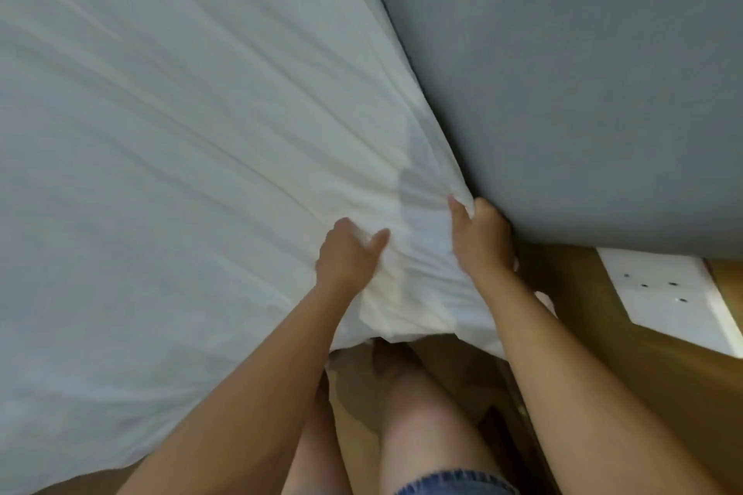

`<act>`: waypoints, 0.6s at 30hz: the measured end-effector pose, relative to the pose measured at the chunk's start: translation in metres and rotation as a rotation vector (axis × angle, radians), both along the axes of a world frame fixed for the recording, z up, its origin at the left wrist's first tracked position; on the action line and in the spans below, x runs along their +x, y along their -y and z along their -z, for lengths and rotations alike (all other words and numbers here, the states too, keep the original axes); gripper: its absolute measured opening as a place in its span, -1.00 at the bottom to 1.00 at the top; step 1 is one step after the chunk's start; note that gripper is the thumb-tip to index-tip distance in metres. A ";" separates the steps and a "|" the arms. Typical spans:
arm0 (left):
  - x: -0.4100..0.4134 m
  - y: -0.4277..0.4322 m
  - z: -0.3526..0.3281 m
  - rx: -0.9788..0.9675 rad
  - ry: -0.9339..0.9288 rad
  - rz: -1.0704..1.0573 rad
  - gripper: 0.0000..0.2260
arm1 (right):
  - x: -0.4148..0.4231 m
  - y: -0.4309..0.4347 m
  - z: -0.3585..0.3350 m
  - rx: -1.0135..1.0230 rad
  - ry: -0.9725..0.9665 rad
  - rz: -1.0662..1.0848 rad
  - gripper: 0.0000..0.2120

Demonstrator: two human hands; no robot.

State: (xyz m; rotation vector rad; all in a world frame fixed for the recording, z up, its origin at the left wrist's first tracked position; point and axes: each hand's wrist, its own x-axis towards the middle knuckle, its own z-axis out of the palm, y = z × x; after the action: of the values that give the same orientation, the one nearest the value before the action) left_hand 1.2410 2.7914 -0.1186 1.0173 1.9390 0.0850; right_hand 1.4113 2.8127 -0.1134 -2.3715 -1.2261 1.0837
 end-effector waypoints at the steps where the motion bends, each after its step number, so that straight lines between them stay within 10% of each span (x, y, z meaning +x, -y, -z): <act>1: 0.003 -0.003 -0.001 -0.011 0.070 -0.208 -0.35 | -0.001 0.001 -0.002 0.029 -0.004 -0.007 -0.59; 4: 0.009 -0.026 0.002 -0.034 0.238 -0.679 -0.38 | 0.001 0.000 -0.011 0.117 -0.002 0.023 -0.51; 10: -0.005 -0.005 -0.002 -0.060 -0.024 -0.198 -0.83 | -0.014 0.015 0.000 -0.013 0.137 0.022 -0.58; 15: -0.019 -0.024 0.004 -0.156 -0.151 0.027 -0.84 | -0.035 -0.001 0.018 -0.052 0.229 0.099 -0.79; 18: -0.034 -0.049 0.002 -0.049 -0.180 0.074 -0.71 | -0.047 -0.017 0.021 0.009 0.395 -0.192 -0.59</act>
State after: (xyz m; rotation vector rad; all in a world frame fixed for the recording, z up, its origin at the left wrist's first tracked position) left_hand 1.2070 2.8401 -0.1211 1.0947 2.0519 -0.0986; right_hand 1.3640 2.8297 -0.1339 -2.5843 -1.6105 0.6691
